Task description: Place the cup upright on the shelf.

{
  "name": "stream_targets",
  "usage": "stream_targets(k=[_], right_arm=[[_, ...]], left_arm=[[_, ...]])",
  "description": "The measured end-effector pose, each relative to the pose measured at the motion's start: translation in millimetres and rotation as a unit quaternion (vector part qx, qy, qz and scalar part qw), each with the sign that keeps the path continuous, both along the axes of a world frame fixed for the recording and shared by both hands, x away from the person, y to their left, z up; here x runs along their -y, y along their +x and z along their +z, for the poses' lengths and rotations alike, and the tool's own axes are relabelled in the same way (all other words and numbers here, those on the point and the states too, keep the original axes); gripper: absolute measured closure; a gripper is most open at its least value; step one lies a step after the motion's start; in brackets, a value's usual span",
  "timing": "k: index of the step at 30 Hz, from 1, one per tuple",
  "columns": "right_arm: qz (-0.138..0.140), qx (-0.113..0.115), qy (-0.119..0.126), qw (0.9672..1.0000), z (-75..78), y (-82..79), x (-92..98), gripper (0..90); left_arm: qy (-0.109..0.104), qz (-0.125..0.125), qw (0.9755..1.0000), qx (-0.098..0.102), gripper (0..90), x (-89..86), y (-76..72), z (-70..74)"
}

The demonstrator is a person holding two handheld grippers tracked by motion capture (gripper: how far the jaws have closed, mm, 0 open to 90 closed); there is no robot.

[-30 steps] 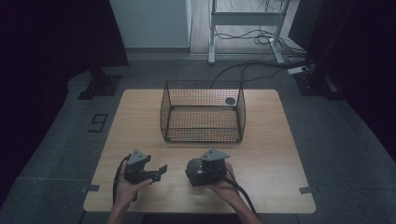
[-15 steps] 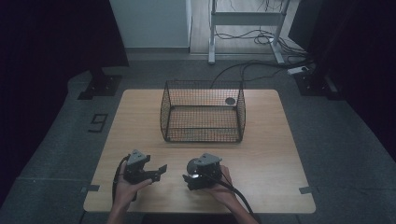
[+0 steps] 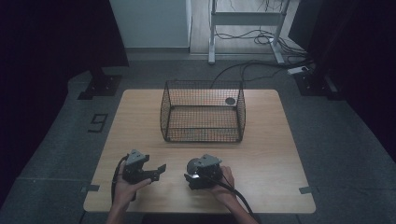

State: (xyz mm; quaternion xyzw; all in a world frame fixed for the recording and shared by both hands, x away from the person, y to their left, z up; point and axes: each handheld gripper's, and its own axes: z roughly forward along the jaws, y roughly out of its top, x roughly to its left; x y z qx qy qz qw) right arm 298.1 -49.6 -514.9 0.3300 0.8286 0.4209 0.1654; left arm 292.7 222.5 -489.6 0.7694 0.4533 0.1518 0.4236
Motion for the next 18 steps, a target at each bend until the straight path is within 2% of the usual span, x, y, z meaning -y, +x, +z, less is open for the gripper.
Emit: stream_targets(k=[3, 14, 18], right_arm=[[0.001, 0.003, 0.008, 1.0000, 4.6, -0.4, 2.0, 13.5], [0.005, 0.029, 0.041, 0.9987, 36.6, -3.2, 16.0, 13.6], [0.003, 0.027, 0.046, 0.9985, 41.5, -0.6, 21.4, 13.6]], left_arm=[[-0.002, 0.002, 1.0000, 0.000, 15.7, -1.8, -0.1, 0.4], [-0.005, 0.005, 1.0000, 0.002, 15.7, -4.4, -0.1, 1.9], [-0.003, 0.002, 1.0000, -0.001, 15.7, -3.4, 0.4, 0.6]])
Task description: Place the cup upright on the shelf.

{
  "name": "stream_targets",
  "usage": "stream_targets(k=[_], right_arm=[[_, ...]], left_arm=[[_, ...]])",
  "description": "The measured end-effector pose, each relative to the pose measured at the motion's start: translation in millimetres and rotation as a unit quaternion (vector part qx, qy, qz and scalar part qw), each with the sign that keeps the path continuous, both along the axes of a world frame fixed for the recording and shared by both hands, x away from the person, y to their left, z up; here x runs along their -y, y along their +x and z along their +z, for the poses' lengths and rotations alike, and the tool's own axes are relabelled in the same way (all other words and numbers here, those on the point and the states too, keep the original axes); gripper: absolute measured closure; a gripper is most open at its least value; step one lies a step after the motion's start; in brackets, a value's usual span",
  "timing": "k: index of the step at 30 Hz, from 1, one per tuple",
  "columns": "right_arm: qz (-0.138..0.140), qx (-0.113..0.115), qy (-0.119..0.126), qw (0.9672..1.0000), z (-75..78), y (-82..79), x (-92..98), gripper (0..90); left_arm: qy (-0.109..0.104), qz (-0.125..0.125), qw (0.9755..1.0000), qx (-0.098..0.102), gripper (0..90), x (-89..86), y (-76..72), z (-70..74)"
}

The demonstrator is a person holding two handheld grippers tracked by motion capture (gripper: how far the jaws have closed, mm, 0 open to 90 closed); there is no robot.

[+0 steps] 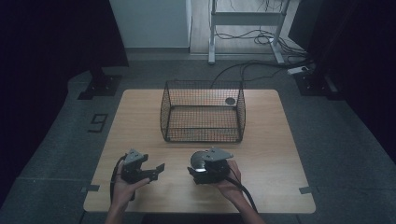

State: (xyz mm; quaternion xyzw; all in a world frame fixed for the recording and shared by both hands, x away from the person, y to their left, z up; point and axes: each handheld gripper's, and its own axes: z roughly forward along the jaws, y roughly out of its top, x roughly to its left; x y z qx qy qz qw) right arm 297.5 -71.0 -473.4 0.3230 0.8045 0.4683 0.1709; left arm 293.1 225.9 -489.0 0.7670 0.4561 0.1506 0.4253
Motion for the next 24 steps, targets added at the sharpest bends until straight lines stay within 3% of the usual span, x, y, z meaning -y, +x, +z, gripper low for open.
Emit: stream_targets(k=[24], right_arm=[[0.001, 0.023, 0.016, 0.9996, 50.1, 20.9, 17.2, 13.6]], left_arm=[[-0.003, 0.003, 1.0000, 0.002, 15.8, -1.6, 1.2, -1.1]])
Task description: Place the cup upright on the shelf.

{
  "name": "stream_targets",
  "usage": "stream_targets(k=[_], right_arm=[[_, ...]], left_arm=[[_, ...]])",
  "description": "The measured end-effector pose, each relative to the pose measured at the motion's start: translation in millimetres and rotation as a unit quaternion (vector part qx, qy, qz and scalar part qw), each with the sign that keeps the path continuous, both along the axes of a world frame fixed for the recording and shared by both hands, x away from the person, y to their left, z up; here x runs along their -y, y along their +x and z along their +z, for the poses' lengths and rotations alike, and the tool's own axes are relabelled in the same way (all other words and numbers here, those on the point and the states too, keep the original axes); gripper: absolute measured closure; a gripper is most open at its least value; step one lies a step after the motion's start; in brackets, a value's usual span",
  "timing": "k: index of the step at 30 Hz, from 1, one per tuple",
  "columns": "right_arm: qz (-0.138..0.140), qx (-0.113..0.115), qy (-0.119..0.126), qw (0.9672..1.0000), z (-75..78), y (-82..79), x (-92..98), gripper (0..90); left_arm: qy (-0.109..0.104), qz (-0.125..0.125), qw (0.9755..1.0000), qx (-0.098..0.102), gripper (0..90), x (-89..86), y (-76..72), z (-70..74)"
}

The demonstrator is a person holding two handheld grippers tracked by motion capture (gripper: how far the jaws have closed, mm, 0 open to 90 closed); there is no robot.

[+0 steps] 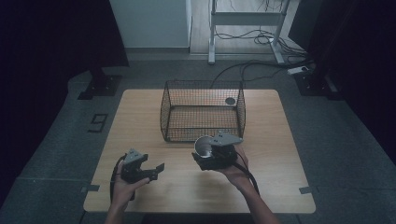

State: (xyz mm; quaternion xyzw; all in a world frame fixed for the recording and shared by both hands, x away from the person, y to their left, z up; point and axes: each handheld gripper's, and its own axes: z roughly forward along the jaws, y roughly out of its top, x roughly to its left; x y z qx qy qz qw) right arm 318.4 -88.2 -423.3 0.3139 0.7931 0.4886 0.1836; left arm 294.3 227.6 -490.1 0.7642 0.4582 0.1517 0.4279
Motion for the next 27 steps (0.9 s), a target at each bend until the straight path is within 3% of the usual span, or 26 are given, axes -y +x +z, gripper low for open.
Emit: stream_targets(k=[18, 27], right_arm=[[-0.007, -0.011, 0.012, 0.9998, 19.0, 30.6, 2.5, 13.6], [-0.023, -0.014, 0.016, 0.9995, 26.1, 46.7, 8.9, 13.6]], left_arm=[[-0.001, 0.002, 1.0000, 0.000, 15.8, -2.4, -0.2, 1.0], [-0.002, 0.000, 1.0000, -0.002, 15.9, -0.8, 0.4, -1.0]])
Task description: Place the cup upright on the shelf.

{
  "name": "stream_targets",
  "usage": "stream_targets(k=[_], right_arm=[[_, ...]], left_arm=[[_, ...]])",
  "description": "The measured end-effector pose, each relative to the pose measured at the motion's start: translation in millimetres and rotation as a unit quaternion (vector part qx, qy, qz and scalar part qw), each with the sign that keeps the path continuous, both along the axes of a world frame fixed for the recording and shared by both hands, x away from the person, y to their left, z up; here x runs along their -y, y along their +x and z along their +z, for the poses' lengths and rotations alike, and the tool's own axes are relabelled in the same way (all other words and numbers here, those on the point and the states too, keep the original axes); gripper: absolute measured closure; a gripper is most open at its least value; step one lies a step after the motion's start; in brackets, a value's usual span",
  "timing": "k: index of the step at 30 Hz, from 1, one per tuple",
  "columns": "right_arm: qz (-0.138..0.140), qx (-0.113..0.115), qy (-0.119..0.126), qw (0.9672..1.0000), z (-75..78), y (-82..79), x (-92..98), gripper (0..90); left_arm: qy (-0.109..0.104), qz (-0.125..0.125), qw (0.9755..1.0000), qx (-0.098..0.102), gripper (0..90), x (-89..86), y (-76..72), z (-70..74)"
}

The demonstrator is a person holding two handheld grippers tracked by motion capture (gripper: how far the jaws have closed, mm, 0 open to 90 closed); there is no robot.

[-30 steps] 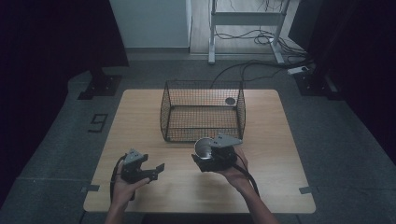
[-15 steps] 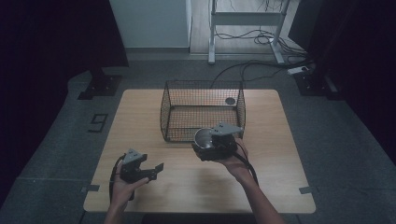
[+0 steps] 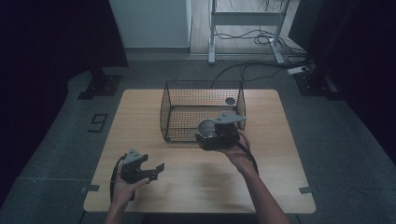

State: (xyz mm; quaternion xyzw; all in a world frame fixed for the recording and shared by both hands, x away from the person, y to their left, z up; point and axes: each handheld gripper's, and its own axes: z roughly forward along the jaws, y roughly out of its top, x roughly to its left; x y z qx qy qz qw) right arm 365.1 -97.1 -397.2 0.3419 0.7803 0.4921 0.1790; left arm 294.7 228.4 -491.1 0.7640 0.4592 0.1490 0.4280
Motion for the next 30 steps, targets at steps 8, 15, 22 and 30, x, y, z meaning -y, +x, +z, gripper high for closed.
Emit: stream_targets(k=[8, 15, 22, 30], right_arm=[[-0.008, -0.006, 0.006, 0.9999, 4.4, 15.6, 1.7, 13.6], [-0.017, -0.008, 0.006, 0.9998, 10.6, 26.7, 1.8, 13.6], [-0.026, -0.013, 0.005, 0.9996, 14.1, 37.7, 3.4, 13.6], [-0.039, -0.017, 0.006, 0.9991, 18.6, 49.4, 7.4, 13.6]], left_arm=[[-0.001, -0.002, 1.0000, 0.002, 15.9, 1.6, -0.9, 1.6], [0.002, -0.008, 1.0000, -0.002, 15.9, 5.3, -0.2, -1.1], [0.002, -0.014, 0.9999, 0.000, 15.9, 10.0, -1.9, 0.2], [0.005, -0.021, 0.9998, 0.000, 15.9, 14.1, -2.3, -0.4]])
